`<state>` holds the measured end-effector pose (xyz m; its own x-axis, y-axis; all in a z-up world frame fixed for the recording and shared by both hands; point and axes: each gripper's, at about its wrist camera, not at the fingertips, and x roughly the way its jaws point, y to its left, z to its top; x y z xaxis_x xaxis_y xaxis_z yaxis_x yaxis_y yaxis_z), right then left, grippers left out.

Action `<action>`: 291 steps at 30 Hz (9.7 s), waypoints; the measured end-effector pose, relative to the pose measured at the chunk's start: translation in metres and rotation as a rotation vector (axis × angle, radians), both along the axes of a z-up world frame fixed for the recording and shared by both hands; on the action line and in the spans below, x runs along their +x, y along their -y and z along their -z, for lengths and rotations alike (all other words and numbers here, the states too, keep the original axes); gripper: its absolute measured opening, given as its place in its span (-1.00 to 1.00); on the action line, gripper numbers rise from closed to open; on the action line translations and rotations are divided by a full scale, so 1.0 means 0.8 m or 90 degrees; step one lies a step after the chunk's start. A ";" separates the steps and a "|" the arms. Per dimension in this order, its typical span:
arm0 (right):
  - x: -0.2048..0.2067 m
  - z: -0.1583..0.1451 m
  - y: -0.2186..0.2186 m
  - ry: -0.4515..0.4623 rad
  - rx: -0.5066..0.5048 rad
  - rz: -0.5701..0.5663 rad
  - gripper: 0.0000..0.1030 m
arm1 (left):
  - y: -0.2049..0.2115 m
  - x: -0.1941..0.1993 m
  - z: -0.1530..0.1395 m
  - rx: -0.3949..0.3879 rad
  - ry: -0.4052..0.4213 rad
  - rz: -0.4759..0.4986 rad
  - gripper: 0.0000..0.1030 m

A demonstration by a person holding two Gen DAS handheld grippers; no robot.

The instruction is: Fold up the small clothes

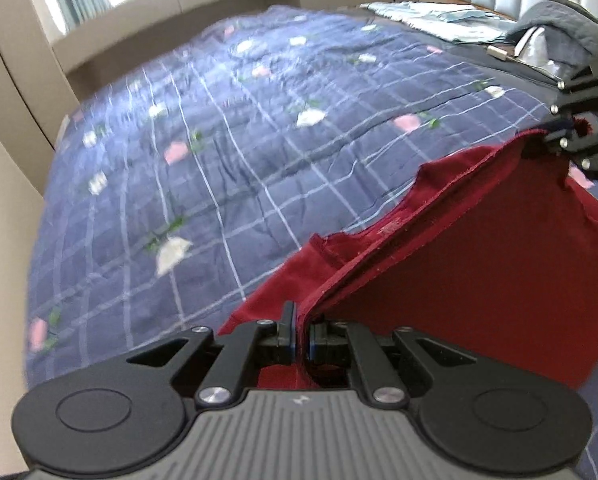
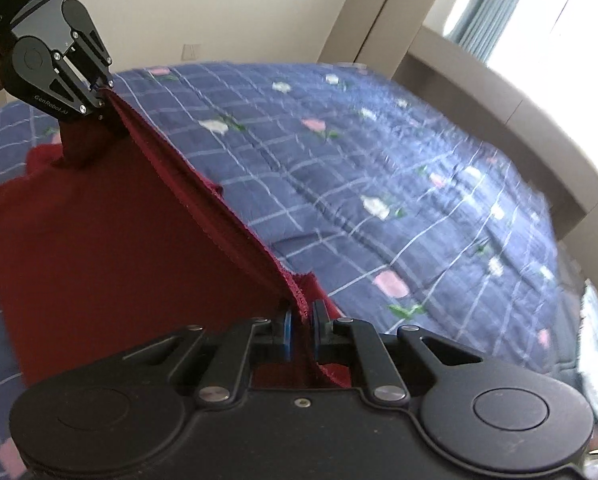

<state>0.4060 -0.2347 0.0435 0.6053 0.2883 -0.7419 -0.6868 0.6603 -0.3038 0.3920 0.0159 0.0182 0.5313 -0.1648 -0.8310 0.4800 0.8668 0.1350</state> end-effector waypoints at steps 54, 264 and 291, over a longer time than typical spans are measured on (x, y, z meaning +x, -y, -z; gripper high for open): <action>0.029 0.120 0.119 0.150 0.032 0.335 0.98 | -0.084 0.032 0.103 -0.121 0.113 -0.288 1.00; -0.273 0.126 0.244 0.109 0.344 0.668 0.99 | 0.285 -0.210 0.042 -0.277 0.079 0.081 0.13; -0.247 0.078 0.151 0.075 0.491 0.564 0.99 | 0.085 -0.178 0.075 -0.374 -0.002 -0.347 0.99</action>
<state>0.2081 -0.3559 -0.0188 0.8727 0.0810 -0.4814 0.1090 0.9289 0.3538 0.2494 -0.0518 -0.0418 0.6614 -0.2933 -0.6903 -0.0325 0.9083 -0.4171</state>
